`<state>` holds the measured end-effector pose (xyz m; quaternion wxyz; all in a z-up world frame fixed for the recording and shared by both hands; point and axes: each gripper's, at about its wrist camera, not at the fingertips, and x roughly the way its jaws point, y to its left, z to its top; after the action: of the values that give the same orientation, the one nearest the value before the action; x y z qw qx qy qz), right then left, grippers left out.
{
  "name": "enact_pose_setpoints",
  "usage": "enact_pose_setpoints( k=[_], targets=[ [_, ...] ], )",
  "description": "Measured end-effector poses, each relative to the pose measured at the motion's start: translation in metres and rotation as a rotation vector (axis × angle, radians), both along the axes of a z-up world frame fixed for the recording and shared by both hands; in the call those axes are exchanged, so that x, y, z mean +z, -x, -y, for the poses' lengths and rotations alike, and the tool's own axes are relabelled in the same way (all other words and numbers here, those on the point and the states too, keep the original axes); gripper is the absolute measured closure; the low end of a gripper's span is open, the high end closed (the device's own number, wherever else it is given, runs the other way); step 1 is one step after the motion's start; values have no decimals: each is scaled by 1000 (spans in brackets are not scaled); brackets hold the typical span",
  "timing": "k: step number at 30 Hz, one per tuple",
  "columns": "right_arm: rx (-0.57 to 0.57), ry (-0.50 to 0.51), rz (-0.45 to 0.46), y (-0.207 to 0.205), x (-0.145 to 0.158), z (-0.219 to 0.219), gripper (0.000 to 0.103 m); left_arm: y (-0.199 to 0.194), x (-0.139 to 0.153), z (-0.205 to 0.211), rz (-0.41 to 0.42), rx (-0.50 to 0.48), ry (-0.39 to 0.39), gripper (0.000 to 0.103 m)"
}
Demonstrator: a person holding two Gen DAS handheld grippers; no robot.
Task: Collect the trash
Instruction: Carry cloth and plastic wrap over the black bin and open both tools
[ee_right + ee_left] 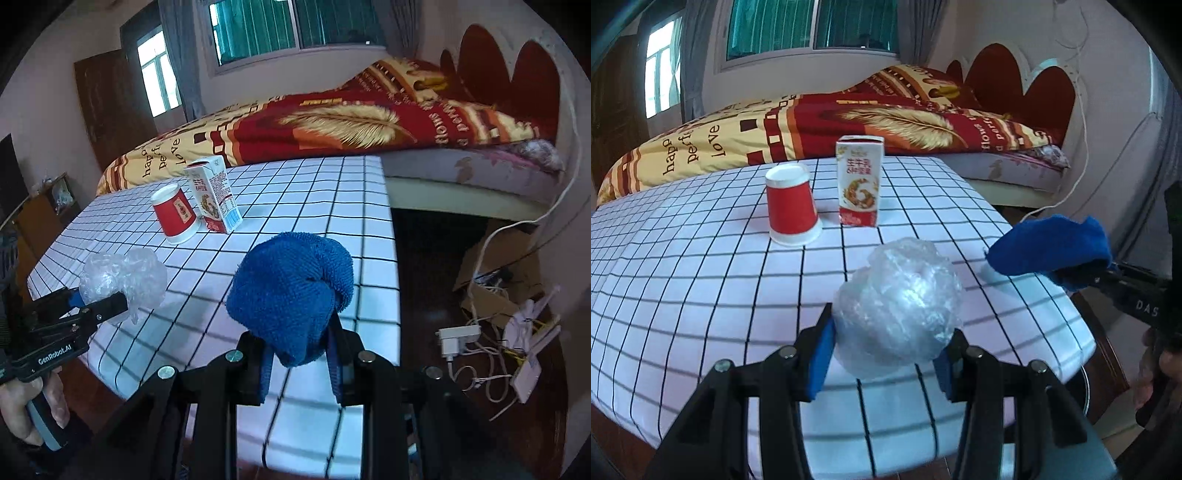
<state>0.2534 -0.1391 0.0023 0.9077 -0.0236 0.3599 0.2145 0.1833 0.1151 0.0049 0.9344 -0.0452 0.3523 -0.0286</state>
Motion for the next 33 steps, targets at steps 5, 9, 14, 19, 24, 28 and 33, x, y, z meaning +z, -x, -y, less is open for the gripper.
enact_pose_setpoints(
  k=[5,9,14,19,24,28,33],
  targets=[
    [-4,2,36,41,10,17,76,21,3,15,12,-24,-17,55],
    [-22,-15,41,64,12,33,76,35,3,25,14,-37,-11,55],
    [-56,-33,45,82,11,55,76,49,-2,41,4,-66,-12,55],
    [-95,-31,35,96,3,82,76,57,-6,58,-4,-97,-27,55],
    [-138,-38,17,105,-8,107,76,62,-8,74,-1,-116,-29,55],
    [-187,-59,10,113,-13,129,76,64,-11,88,-1,-138,-27,55],
    [-244,-75,-14,121,-22,154,76,61,-17,110,-14,-186,-24,55]
  ],
)
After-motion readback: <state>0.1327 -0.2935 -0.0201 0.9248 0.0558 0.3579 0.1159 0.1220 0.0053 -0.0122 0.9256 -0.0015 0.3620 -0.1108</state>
